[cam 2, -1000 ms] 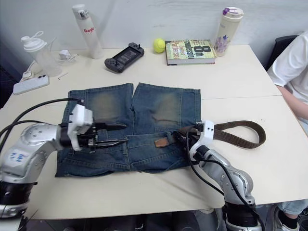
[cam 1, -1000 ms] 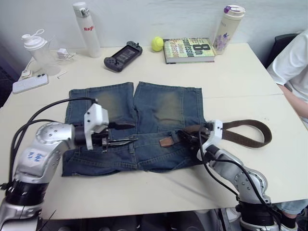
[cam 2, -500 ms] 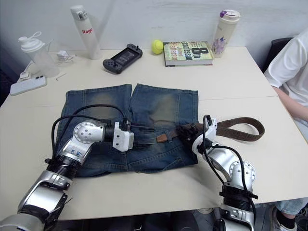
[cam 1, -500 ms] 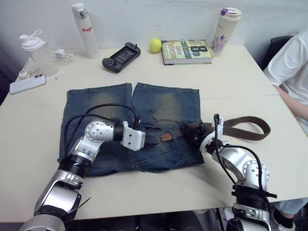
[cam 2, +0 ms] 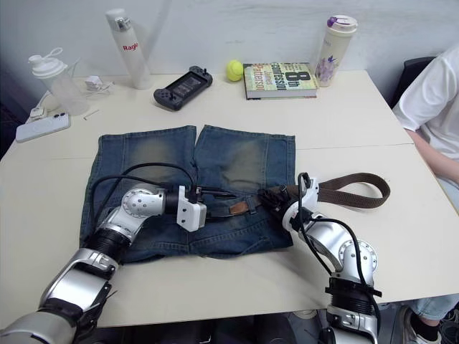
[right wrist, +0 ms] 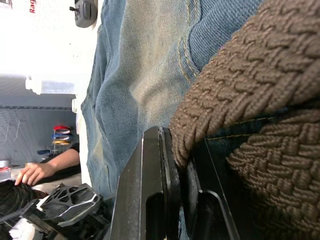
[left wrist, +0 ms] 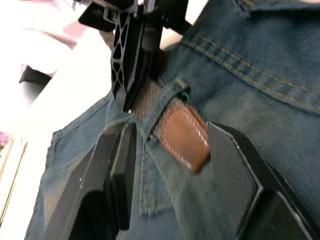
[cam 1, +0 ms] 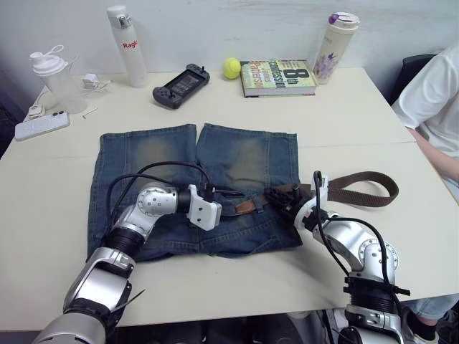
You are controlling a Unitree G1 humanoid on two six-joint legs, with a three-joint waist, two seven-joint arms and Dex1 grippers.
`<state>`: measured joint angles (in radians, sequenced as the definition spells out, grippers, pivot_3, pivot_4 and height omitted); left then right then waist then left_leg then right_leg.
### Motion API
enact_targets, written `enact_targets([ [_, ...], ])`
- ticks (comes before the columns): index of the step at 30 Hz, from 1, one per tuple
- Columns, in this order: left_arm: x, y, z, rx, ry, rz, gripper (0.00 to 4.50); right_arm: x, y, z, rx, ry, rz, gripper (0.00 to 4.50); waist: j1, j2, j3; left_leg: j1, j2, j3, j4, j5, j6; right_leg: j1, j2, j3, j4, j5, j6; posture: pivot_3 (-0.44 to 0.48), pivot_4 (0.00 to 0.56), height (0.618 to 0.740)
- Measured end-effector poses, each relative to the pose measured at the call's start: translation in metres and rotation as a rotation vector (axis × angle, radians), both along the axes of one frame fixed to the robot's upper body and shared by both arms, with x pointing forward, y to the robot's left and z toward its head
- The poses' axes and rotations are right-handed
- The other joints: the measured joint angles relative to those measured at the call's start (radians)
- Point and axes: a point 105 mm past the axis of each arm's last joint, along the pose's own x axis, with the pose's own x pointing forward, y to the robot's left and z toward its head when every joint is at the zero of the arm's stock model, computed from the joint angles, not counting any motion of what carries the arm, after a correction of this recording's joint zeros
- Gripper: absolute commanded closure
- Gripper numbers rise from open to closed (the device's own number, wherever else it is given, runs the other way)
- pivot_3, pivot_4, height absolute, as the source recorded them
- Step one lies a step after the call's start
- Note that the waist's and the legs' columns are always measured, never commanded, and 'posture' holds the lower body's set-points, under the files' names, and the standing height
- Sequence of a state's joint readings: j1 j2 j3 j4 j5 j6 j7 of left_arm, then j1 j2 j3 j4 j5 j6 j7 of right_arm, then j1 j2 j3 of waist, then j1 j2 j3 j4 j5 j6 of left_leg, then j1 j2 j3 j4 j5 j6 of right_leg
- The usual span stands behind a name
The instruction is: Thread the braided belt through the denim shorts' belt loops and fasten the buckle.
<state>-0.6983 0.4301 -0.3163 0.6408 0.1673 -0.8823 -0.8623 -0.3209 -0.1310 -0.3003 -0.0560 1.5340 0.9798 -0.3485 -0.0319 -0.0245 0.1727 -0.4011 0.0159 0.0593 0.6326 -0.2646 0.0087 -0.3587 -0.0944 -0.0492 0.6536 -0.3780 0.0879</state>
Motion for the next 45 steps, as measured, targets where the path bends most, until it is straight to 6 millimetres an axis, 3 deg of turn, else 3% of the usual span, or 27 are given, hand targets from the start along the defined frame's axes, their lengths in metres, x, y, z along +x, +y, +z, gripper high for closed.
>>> enact_targets([
  [14, 0.013, -0.006, -0.006, 0.02, -0.073, 0.068, 2.01, 0.002, -0.002, 0.002, 0.005, -0.006, -0.056, 4.5, 0.005, 0.002, -0.006, 0.0, -0.001, 0.0, 0.0, -0.003, 0.005, 0.0, -0.001, 0.0, 0.0, 0.0, 0.0, 0.0, 0.15, 0.74],
  [23, 0.004, 0.008, -0.004, 0.023, 0.03, 0.047, 2.01, 0.0, 0.008, 0.008, 0.107, 0.02, -0.058, 4.5, -0.007, 0.003, -0.005, -0.001, 0.0, 0.0, -0.002, 0.0, 0.0, -0.002, 0.0, 0.0, 0.0, 0.0, 0.0, 0.0, 0.15, 0.74],
  [40, 0.011, 0.011, -0.002, 0.034, -0.033, 0.088, 2.01, -0.003, 0.014, 0.009, 0.156, 0.032, -0.07, 4.5, 0.002, 0.003, -0.005, -0.001, 0.0, 0.0, -0.001, -0.001, 0.002, -0.001, -0.001, 0.0, 0.0, 0.0, 0.0, 0.0, 0.15, 0.74],
  [45, 0.013, 0.013, 0.003, 0.009, -0.047, 0.101, 3.57, -0.003, 0.011, 0.007, 0.151, 0.035, -0.082, 4.5, 0.0, 0.003, -0.005, -0.001, 0.0, 0.0, -0.002, -0.002, 0.004, -0.002, -0.001, 0.0, 0.0, 0.0, 0.0, 0.0, 0.15, 0.74],
])
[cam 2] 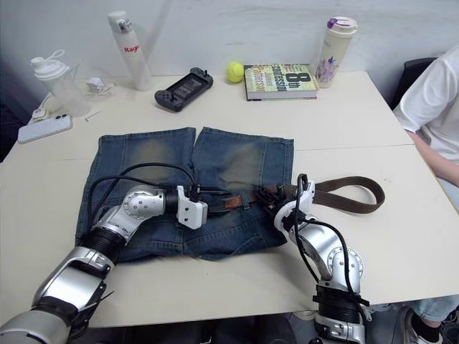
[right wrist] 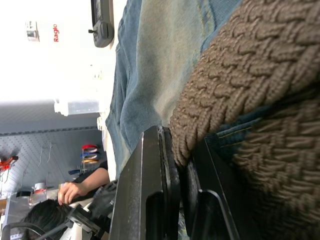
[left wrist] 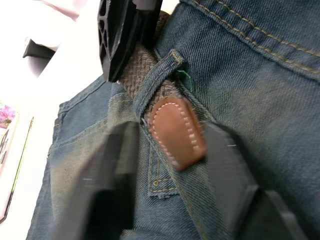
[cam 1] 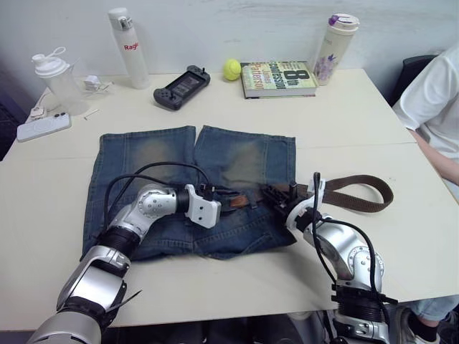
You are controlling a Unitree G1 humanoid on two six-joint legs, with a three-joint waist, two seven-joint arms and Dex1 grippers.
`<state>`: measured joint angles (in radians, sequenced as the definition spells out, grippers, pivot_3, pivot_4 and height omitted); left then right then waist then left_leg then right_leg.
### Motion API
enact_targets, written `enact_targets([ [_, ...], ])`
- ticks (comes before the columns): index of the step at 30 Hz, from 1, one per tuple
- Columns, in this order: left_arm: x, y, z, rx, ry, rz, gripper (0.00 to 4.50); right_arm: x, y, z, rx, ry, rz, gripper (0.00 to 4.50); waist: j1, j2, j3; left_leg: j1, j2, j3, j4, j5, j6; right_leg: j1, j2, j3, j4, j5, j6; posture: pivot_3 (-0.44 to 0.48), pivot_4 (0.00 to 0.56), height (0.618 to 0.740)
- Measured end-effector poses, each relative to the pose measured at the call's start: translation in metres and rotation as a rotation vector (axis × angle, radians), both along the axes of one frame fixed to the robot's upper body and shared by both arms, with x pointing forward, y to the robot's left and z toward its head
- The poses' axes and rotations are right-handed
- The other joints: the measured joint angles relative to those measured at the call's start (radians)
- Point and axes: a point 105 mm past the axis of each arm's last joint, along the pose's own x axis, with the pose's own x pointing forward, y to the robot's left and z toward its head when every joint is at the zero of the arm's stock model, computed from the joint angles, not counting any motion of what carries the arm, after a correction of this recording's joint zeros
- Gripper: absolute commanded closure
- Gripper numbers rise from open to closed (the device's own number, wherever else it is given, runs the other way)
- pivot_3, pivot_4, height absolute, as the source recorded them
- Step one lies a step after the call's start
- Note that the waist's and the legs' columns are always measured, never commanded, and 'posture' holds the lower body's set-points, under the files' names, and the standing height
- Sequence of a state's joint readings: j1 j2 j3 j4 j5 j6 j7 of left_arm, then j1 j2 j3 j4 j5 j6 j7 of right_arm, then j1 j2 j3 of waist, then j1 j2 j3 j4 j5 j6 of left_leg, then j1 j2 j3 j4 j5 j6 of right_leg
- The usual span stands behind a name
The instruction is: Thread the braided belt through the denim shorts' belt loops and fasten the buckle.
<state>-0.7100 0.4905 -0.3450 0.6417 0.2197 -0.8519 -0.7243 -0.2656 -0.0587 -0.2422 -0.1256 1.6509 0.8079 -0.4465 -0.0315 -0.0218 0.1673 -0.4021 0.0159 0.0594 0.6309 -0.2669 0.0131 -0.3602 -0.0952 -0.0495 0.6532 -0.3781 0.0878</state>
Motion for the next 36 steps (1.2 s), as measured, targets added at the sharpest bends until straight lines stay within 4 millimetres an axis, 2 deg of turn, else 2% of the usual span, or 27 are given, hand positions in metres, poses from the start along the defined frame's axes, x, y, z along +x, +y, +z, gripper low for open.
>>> enact_targets([
  [2, 0.001, 0.002, 0.005, -0.023, -0.008, 0.01, 4.41, -0.001, 0.001, -0.002, -0.011, 0.004, 0.008, 4.5, -0.001, 0.0, 0.0, 0.0, 0.0, 0.0, 0.0, 0.0, 0.0, 0.0, 0.0, 0.0, 0.0, 0.0, 0.0, 0.0, 0.15, 0.74],
  [3, 0.002, 0.003, 0.007, -0.031, -0.011, 0.012, 4.49, -0.001, 0.002, -0.002, -0.013, 0.004, 0.01, 4.5, -0.002, 0.0, 0.0, 0.0, 0.0, 0.0, 0.0, 0.0, 0.0, 0.0, 0.0, 0.0, 0.0, 0.0, 0.0, 0.0, 0.15, 0.74],
  [12, -0.004, 0.007, 0.007, -0.03, -0.003, 0.014, 4.49, -0.005, 0.006, -0.004, -0.066, -0.004, 0.034, 4.5, -0.002, 0.0, 0.0, 0.0, 0.0, 0.0, 0.0, 0.0, 0.0, 0.0, 0.0, 0.0, 0.0, 0.0, 0.0, 0.0, 0.15, 0.74],
  [14, -0.005, 0.008, 0.006, -0.016, -0.001, 0.011, 4.5, -0.006, 0.008, -0.005, -0.073, -0.001, 0.037, 3.64, -0.002, 0.0, 0.0, 0.0, 0.0, 0.0, 0.0, 0.0, 0.0, 0.0, 0.0, 0.0, 0.0, 0.0, 0.0, 0.0, 0.15, 0.74],
  [15, -0.005, 0.008, 0.006, -0.01, 0.0, 0.01, 4.5, -0.006, 0.009, -0.005, -0.077, 0.0, 0.041, 3.36, -0.002, 0.0, 0.0, 0.0, 0.0, 0.0, 0.0, 0.0, 0.0, 0.0, 0.0, 0.0, 0.0, 0.0, 0.0, 0.0, 0.15, 0.74],
  [16, -0.006, 0.008, 0.007, -0.004, -0.003, 0.006, 4.5, -0.007, 0.01, -0.005, -0.079, -0.002, 0.046, 2.9, -0.002, 0.001, 0.0, 0.0, 0.0, 0.0, 0.0, 0.0, 0.0, -0.001, 0.0, 0.0, 0.0, 0.0, 0.0, 0.0, 0.15, 0.74],
  [17, -0.007, 0.008, 0.007, 0.007, -0.009, 0.0, 4.5, -0.007, 0.011, -0.004, -0.081, -0.009, 0.048, 2.24, -0.001, 0.001, 0.0, -0.001, 0.0, 0.0, 0.0, 0.0, 0.0, -0.001, 0.0, 0.0, 0.0, 0.0, 0.0, 0.0, 0.15, 0.74],
  [18, -0.007, 0.007, 0.007, 0.011, -0.011, -0.002, 4.5, -0.007, 0.011, -0.003, -0.082, -0.012, 0.048, 2.04, -0.001, 0.001, 0.0, -0.001, 0.0, 0.0, 0.0, 0.0, 0.0, -0.001, 0.0, 0.0, 0.0, 0.0, 0.0, 0.0, 0.15, 0.74],
  [20, -0.008, 0.007, 0.007, 0.02, -0.014, -0.007, 4.5, -0.007, 0.01, 0.0, -0.087, -0.025, 0.047, 1.08, 0.0, 0.001, 0.0, -0.001, 0.0, 0.0, 0.0, 0.0, 0.0, -0.001, 0.0, 0.0, 0.0, 0.0, 0.0, 0.0, 0.15, 0.74],
  [21, -0.008, 0.007, 0.007, 0.025, -0.015, -0.009, 4.5, -0.008, 0.009, 0.002, -0.089, -0.034, 0.048, 0.79, 0.0, 0.001, 0.001, -0.001, 0.0, 0.0, 0.0, 0.0, 0.0, -0.001, 0.0, 0.0, 0.0, 0.0, 0.0, 0.0, 0.15, 0.74],
  [25, -0.009, 0.005, 0.007, 0.039, -0.021, -0.014, 4.5, -0.014, 0.003, 0.016, -0.131, -0.114, 0.06, 0.79, 0.003, 0.002, 0.001, -0.002, 0.0, 0.0, 0.0, 0.0, 0.0, -0.001, 0.0, 0.0, -0.001, 0.0, 0.0, 0.0, 0.15, 0.74],
  [28, -0.009, 0.005, 0.008, 0.06, -0.03, -0.012, 4.5, -0.03, -0.007, 0.025, -0.327, -0.235, 0.128, 0.79, 0.004, 0.002, 0.001, -0.002, -0.001, 0.0, 0.001, -0.001, 0.001, -0.001, -0.001, 0.0, -0.002, 0.0, 0.0, 0.0, 0.15, 0.74],
  [29, -0.008, 0.005, 0.008, 0.073, -0.027, -0.003, 4.5, -0.041, -0.01, 0.027, -0.421, -0.293, 0.166, 0.79, 0.003, 0.002, 0.001, -0.002, 0.0, 0.0, 0.0, -0.001, 0.001, -0.001, 0.0, 0.0, -0.002, 0.0, 0.0, 0.0, 0.15, 0.74],
  [30, -0.009, 0.002, 0.01, 0.084, -0.022, 0.001, 4.5, -0.057, -0.007, 0.032, -0.487, -0.373, 0.23, 0.79, 0.005, 0.003, 0.002, -0.002, 0.0, 0.0, 0.001, -0.001, 0.001, -0.001, 0.0, 0.0, -0.002, 0.0, 0.0, 0.0, 0.15, 0.74],
  [31, -0.01, 0.0, 0.01, 0.086, -0.014, 0.002, 4.5, -0.065, -0.005, 0.032, -0.529, -0.411, 0.264, 0.79, 0.006, 0.003, 0.002, -0.002, 0.0, 0.0, 0.001, -0.001, 0.002, 0.0, 0.0, -0.001, -0.002, 0.0, 0.0, 0.0, 0.15, 0.74],
  [34, -0.011, -0.005, 0.01, 0.074, 0.002, 0.005, 4.5, -0.074, -0.004, 0.023, -0.639, -0.434, 0.304, 0.79, 0.007, 0.003, 0.002, -0.002, -0.001, 0.0, 0.001, -0.001, 0.002, 0.0, 0.0, -0.001, -0.002, 0.0, 0.0, 0.0, 0.15, 0.74],
  [36, -0.012, -0.008, 0.007, 0.057, 0.031, 0.016, 4.5, -0.081, -0.004, -0.001, -0.777, -0.406, 0.352, 0.79, 0.008, 0.002, 0.002, -0.002, -0.002, -0.001, 0.002, -0.001, 0.002, 0.001, -0.001, -0.001, -0.002, 0.0, 0.0, 0.0, 0.15, 0.74],
])
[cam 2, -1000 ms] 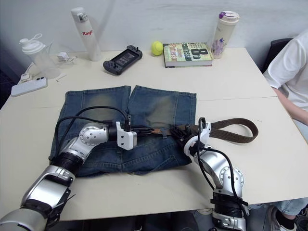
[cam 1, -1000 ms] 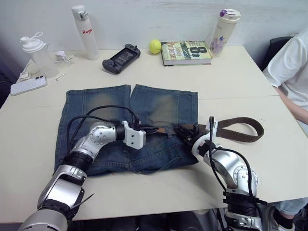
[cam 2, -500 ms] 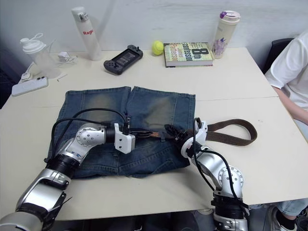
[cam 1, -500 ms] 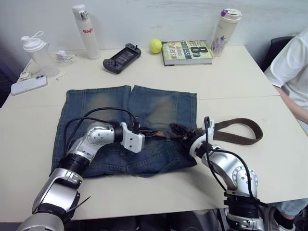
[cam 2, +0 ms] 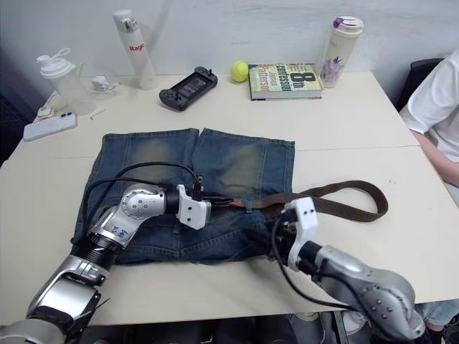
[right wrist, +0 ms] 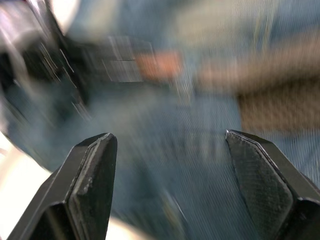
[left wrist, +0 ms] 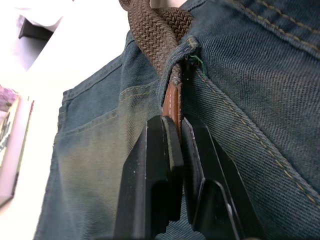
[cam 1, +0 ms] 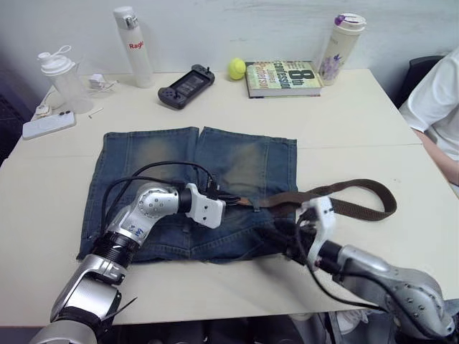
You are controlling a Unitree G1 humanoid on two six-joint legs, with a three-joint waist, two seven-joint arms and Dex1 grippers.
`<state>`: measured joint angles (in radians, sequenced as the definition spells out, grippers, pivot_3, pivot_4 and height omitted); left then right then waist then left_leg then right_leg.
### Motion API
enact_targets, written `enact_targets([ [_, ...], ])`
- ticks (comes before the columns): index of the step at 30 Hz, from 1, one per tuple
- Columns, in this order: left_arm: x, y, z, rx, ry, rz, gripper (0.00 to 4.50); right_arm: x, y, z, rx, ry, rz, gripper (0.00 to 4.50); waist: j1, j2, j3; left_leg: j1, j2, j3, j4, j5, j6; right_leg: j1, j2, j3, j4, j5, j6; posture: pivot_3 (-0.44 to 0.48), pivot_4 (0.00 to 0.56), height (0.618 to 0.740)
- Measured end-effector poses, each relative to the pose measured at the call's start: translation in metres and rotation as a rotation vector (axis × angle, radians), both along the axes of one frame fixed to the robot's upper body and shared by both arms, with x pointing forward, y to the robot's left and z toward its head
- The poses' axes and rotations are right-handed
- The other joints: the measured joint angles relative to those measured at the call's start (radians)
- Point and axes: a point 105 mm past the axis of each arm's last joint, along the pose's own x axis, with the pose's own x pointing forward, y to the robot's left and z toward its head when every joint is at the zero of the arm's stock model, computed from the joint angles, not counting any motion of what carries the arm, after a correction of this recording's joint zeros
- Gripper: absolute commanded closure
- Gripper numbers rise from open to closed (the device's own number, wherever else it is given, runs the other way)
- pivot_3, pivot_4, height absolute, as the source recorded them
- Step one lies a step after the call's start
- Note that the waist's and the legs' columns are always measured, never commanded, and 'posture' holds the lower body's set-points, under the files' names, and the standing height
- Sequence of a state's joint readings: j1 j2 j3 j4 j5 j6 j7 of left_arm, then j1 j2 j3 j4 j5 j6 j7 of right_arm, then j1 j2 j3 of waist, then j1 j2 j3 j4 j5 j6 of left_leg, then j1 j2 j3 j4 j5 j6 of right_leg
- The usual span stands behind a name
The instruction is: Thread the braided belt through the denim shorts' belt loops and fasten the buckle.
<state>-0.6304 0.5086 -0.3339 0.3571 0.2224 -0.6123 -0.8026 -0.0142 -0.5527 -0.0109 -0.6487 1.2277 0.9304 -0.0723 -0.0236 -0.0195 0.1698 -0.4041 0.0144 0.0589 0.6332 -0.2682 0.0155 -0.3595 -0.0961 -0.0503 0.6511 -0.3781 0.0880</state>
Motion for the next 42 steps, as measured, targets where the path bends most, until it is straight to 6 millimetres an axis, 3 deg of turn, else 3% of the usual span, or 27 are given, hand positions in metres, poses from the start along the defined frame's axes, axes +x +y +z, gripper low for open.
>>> enact_targets([
  [4, 0.0, -0.004, -0.003, -0.014, 0.025, 0.008, 4.5, -0.004, 0.005, -0.018, -0.18, -0.062, 0.035, 0.79, 0.002, 0.0, 0.0, 0.0, 0.0, -0.001, 0.001, 0.0, 0.0, 0.001, 0.0, -0.001, 0.0, 0.0, 0.0, 0.0, 0.15, 0.74],
  [5, 0.0, -0.004, -0.003, -0.013, 0.03, 0.011, 4.5, -0.006, 0.006, -0.021, -0.236, -0.097, 0.046, 1.01, 0.002, -0.001, -0.001, 0.001, 0.0, -0.001, 0.001, 0.0, 0.0, 0.001, 0.0, -0.001, -0.002, 0.0, 0.0, 0.0, 0.15, 0.74],
  [8, 0.001, -0.004, -0.004, -0.012, 0.038, 0.014, 4.5, -0.005, 0.006, -0.028, -0.315, -0.151, 0.039, 1.95, 0.006, -0.003, -0.002, 0.002, 0.0, -0.001, 0.002, 0.001, -0.003, 0.003, 0.0, -0.002, -0.005, 0.0, 0.0, 0.0, 0.15, 0.74],
  [13, 0.0, -0.01, -0.004, -0.023, 0.055, 0.01, 4.5, 0.001, -0.003, -0.034, -0.388, -0.179, -0.01, 4.31, 0.02, -0.006, -0.004, 0.002, 0.0, -0.001, 0.002, 0.001, -0.003, 0.004, 0.0, -0.002, -0.005, 0.0, 0.0, 0.0, 0.15, 0.74],
  [14, 0.0, -0.012, -0.005, -0.024, 0.061, 0.006, 4.5, 0.002, -0.005, -0.034, -0.395, -0.179, -0.018, 4.47, 0.021, -0.006, -0.005, 0.003, 0.0, -0.002, 0.003, 0.001, -0.003, 0.004, 0.0, -0.002, -0.005, 0.0, 0.0, 0.0, 0.15, 0.74],
  [23, -0.018, -0.046, 0.001, 0.06, 0.112, -0.155, 4.5, 0.004, -0.002, -0.035, -0.398, -0.183, -0.016, 4.47, 0.019, -0.009, -0.007, 0.004, 0.0, -0.002, 0.002, 0.001, -0.002, 0.006, 0.001, -0.002, -0.005, 0.0, 0.0, 0.0, 0.15, 0.74],
  [27, -0.017, -0.048, 0.001, 0.087, 0.091, -0.158, 4.5, 0.005, 0.001, -0.035, -0.395, -0.181, -0.013, 4.47, 0.016, -0.01, -0.007, 0.007, 0.001, -0.002, 0.001, 0.0, 0.0, 0.008, 0.001, -0.001, -0.006, 0.0, 0.0, 0.0, 0.15, 0.74],
  [32, -0.012, -0.024, 0.004, 0.176, 0.024, -0.125, 4.5, 0.005, 0.003, -0.037, -0.39, -0.175, -0.001, 4.47, 0.005, -0.01, -0.007, 0.016, 0.001, -0.003, -0.004, -0.001, -0.001, 0.017, 0.001, -0.002, -0.009, 0.0, -0.001, 0.0, 0.15, 0.74],
  [38, -0.003, 0.03, 0.035, 0.289, -0.185, -0.043, 4.5, 0.006, 0.004, -0.037, -0.376, -0.165, 0.003, 4.47, -0.003, -0.009, -0.007, 0.017, 0.002, -0.004, -0.005, -0.002, -0.002, 0.017, 0.001, -0.002, -0.01, -0.001, -0.002, 0.0, 0.15, 0.74],
  [42, -0.013, 0.03, 0.05, 0.24, -0.328, -0.098, 4.5, 0.008, 0.004, -0.036, -0.363, -0.148, -0.011, 4.47, -0.004, -0.01, -0.007, 0.017, 0.001, -0.004, -0.004, -0.002, -0.001, 0.018, 0.0, -0.002, -0.011, -0.001, -0.002, 0.0, 0.15, 0.74],
])
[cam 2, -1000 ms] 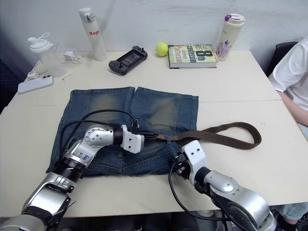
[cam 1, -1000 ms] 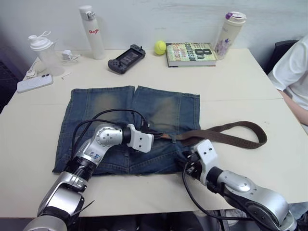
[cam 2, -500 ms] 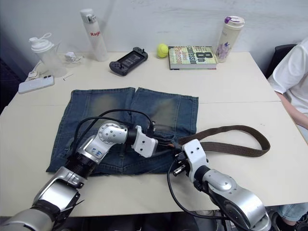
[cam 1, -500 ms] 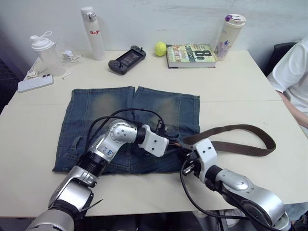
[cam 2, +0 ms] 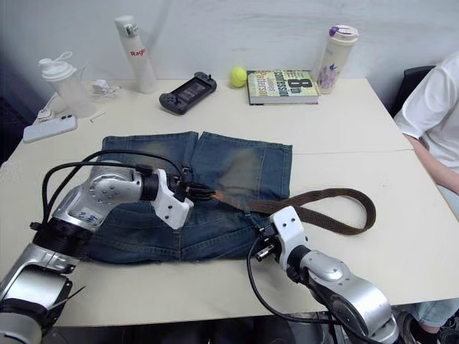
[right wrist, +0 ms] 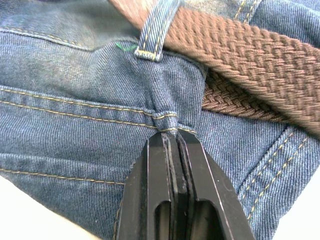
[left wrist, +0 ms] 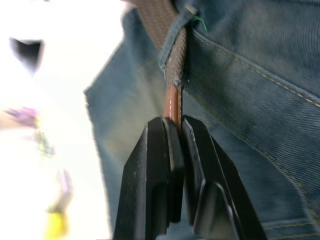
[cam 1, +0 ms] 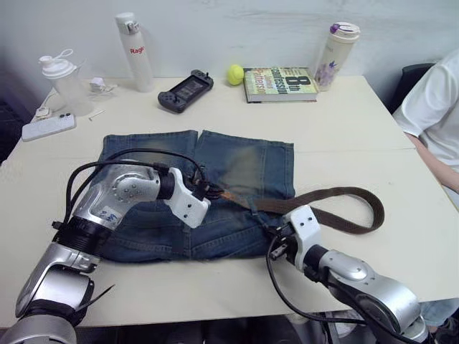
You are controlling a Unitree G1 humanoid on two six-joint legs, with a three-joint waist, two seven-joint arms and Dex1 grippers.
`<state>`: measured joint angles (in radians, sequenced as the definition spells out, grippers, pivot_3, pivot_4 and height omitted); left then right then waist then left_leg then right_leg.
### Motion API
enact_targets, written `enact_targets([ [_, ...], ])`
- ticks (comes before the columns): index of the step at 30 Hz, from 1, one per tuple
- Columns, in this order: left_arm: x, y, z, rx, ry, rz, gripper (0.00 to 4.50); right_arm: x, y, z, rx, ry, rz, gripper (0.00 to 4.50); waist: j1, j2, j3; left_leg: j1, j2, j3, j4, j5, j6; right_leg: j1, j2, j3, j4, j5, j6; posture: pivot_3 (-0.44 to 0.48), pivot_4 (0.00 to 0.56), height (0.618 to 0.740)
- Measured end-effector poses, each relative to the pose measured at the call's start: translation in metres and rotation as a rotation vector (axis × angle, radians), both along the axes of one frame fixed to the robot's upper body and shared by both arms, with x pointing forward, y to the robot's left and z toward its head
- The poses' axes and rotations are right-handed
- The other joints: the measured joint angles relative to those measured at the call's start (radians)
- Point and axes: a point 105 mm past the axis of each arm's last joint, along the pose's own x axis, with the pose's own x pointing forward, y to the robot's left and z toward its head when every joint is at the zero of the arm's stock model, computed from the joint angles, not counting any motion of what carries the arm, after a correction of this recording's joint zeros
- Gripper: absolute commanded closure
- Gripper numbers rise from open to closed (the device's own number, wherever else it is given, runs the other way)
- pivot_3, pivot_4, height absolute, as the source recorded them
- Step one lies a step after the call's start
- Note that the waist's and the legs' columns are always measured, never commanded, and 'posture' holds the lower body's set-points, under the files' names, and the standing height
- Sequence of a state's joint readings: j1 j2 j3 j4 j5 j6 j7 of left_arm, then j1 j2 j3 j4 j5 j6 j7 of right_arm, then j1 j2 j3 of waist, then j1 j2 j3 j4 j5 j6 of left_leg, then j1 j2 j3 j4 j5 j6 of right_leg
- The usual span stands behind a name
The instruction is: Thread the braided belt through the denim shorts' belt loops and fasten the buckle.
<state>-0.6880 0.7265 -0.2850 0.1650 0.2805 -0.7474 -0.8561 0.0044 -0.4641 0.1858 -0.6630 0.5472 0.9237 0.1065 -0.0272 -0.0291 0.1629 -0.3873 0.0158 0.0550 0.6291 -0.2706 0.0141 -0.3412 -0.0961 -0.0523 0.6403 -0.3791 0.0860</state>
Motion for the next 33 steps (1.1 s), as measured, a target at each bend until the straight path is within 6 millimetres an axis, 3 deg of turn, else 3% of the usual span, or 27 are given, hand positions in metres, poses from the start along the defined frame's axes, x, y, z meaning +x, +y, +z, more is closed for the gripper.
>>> enact_targets([
  [6, -0.009, 0.03, -0.007, -0.033, 0.027, 0.045, 4.5, 0.006, -0.003, 0.006, 0.006, 0.002, -0.026, 4.47, -0.002, 0.002, 0.001, 0.0, 0.0, 0.0, -0.001, 0.0, -0.001, -0.001, 0.0, 0.0, 0.001, 0.0, 0.0, 0.0, 0.15, 0.74],
  [13, -0.006, 0.046, -0.016, -0.045, 0.082, 0.125, 4.5, 0.023, -0.04, 0.012, -0.136, -0.031, -0.119, 4.47, 0.037, 0.004, 0.003, -0.002, -0.004, -0.001, 0.001, -0.002, 0.002, 0.0, -0.005, -0.001, -0.002, 0.001, 0.002, 0.0, 0.15, 0.74],
  [26, 0.0, 0.029, -0.015, -0.16, 0.089, 0.137, 4.5, 0.045, -0.135, 0.026, -0.417, -0.088, -0.41, 4.47, 0.051, 0.008, 0.005, -0.005, -0.005, -0.001, 0.002, -0.002, 0.003, -0.001, -0.005, -0.003, -0.004, 0.002, 0.003, 0.0, 0.15, 0.74],
  [29, 0.0, 0.022, -0.014, -0.179, 0.085, 0.127, 4.5, 0.047, -0.143, 0.028, -0.416, -0.086, -0.436, 4.47, 0.048, 0.008, 0.006, -0.005, -0.005, 0.0, 0.001, -0.001, 0.001, -0.002, -0.003, -0.003, -0.003, 0.002, 0.003, 0.0, 0.15, 0.74],
  [33, -0.001, 0.012, -0.015, -0.203, 0.096, 0.107, 4.5, 0.052, -0.136, 0.034, -0.32, -0.092, -0.448, 4.47, 0.045, 0.011, 0.008, -0.005, -0.004, 0.0, 0.001, -0.001, 0.0, -0.002, -0.002, -0.002, -0.003, 0.002, 0.003, 0.0, 0.15, 0.74],
])
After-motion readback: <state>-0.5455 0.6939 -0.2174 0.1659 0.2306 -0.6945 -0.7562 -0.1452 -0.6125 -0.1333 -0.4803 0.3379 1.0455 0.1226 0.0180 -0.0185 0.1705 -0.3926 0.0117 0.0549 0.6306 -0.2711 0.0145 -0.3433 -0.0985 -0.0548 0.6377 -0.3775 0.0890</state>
